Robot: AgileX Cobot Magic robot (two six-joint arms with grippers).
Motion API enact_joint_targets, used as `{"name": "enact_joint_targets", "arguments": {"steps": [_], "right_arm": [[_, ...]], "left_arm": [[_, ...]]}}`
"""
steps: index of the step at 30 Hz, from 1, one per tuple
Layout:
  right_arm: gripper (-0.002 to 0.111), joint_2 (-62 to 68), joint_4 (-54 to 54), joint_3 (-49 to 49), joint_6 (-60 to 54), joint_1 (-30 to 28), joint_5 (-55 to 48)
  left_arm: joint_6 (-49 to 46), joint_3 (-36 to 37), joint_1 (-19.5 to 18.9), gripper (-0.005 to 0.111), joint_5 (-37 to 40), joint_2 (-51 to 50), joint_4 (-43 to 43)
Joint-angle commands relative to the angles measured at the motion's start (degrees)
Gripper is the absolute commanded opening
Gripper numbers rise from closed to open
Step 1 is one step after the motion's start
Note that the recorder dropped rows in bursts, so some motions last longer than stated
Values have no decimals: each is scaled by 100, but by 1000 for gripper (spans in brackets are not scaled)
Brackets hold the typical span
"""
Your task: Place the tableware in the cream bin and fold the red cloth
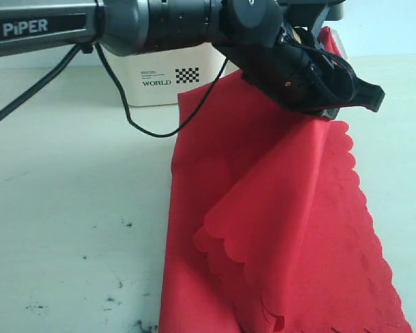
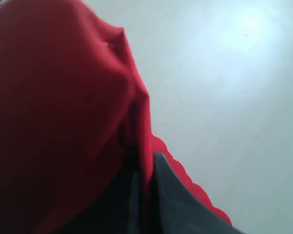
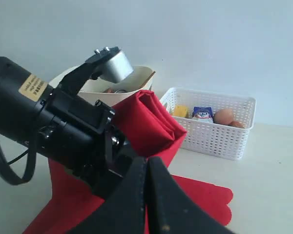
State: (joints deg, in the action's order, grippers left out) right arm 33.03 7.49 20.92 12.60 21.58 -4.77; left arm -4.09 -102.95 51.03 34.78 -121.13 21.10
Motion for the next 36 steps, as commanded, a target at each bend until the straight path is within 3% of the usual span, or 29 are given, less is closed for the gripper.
{"name": "enact_joint_targets", "arguments": {"steps": [1, 9, 12, 16, 18, 21, 24, 30, 33, 36], "right_arm": [[0, 96, 63, 2, -44, -25, 53], [0, 214, 63, 2, -44, -25, 53], [0, 248, 63, 2, -44, -25, 41], [0, 248, 63, 2, -44, -25, 41], [0, 248, 3, 2, -44, -25, 41], [0, 282, -160, 2, 88, -25, -62], [0, 603, -378, 2, 91, -25, -288], [0, 2201, -619, 12, -116, -25, -138], [0, 2975, -649, 22, -116, 130, 315], [0, 3730, -649, 112, -102, 736, 962]], "left_arm": [[90, -323, 31, 15, -76, -259, 45], [-435, -331, 31, 103, -329, -279, 17], [-515, -331, -44, 104, -104, -121, -92], [-439, -331, -399, 100, 711, 282, -689], [-419, -316, -649, 91, 1215, 476, -784], [-475, -105, -1062, 57, 1655, 757, -759], [-792, 471, -1353, 6, 1660, 1094, -570], [-1614, 2440, -1445, 2, 408, 1844, -186], [-2282, 3241, -1445, 2, -219, 1983, 461], [-3537, 3768, -1435, 2, -446, 1731, 1578]]}}
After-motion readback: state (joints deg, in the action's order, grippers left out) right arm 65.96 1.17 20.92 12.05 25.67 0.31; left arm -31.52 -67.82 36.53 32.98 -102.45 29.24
